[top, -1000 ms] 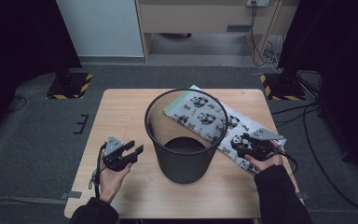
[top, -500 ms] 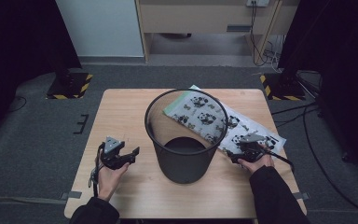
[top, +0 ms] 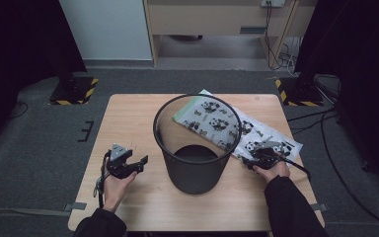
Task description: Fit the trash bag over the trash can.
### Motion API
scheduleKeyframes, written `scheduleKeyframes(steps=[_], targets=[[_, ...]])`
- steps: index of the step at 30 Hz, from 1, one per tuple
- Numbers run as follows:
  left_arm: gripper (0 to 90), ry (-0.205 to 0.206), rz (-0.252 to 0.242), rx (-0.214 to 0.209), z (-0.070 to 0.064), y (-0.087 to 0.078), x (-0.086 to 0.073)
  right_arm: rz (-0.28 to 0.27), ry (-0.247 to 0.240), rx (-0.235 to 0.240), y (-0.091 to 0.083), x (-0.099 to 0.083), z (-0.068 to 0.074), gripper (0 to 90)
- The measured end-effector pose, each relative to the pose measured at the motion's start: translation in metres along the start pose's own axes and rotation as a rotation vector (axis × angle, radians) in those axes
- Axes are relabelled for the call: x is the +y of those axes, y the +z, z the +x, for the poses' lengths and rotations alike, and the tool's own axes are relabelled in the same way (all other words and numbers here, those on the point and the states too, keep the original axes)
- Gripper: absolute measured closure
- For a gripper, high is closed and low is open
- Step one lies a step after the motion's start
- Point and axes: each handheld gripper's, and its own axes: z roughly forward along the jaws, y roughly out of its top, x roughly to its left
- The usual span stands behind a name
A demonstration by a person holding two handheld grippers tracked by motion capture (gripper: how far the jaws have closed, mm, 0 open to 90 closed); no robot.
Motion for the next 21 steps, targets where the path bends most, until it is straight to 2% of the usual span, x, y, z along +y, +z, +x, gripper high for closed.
scheduleKeyframes(steps=[3, 4, 5, 7, 8, 9, 11, 12, 13, 14, 16, 17, 19, 20, 21], targets=[[27.5, 0.004, -0.006, -0.008, 0.000, 0.000, 0.001, 0.010, 0.012, -0.008, -0.001, 0.002, -0.005, 69.0], [27.5, 0.004, -0.006, -0.008, 0.000, 0.000, 0.001, 0.010, 0.012, -0.008, -0.001, 0.002, -0.005, 69.0], [27.5, 0.003, -0.006, -0.012, 0.000, 0.001, 0.000, 0.009, 0.014, -0.009, -0.002, 0.005, -0.008, 80.4], [27.5, 0.001, -0.006, -0.013, 0.000, 0.001, 0.000, -0.004, 0.025, -0.005, -0.003, 0.007, -0.009, 83.5], [27.5, -0.001, -0.011, -0.016, 0.001, 0.001, 0.001, -0.046, 0.051, 0.016, -0.007, 0.014, -0.010, 88.3], [27.6, -0.001, -0.011, -0.016, 0.001, 0.001, 0.001, -0.046, 0.051, 0.016, -0.007, 0.014, -0.010, 88.3], [27.6, 0.004, -0.014, -0.015, 0.001, 0.000, 0.002, -0.099, 0.075, 0.049, -0.015, 0.021, -0.012, 89.5], [27.6, 0.003, -0.017, -0.015, 0.000, 0.000, 0.002, -0.155, 0.109, 0.083, -0.025, 0.028, -0.012, 89.8], [27.6, 0.001, -0.021, -0.018, 0.000, 0.000, 0.002, -0.155, 0.109, 0.083, -0.025, 0.028, -0.012, 89.8], [27.6, 0.004, -0.019, -0.019, 0.000, 0.000, 0.002, -0.217, 0.126, 0.102, -0.036, 0.037, -0.013, 89.9], [27.6, 0.005, -0.015, -0.023, 0.000, 0.000, 0.002, -0.268, 0.135, 0.121, -0.046, 0.046, -0.013, 90.0], [27.6, 0.005, -0.015, -0.023, 0.000, 0.000, 0.002, -0.268, 0.135, 0.121, -0.046, 0.046, -0.013, 90.0], [27.7, 0.003, -0.019, -0.028, -0.001, 0.001, 0.002, -0.330, 0.141, 0.144, -0.057, 0.059, -0.013, 90.0], [27.9, 0.005, -0.019, -0.031, -0.001, 0.001, 0.002, -0.375, 0.161, 0.167, -0.066, 0.070, -0.012, 90.0], [27.9, 0.005, -0.019, -0.031, -0.001, 0.001, 0.002, -0.375, 0.161, 0.167, -0.066, 0.070, -0.012, 90.0]])
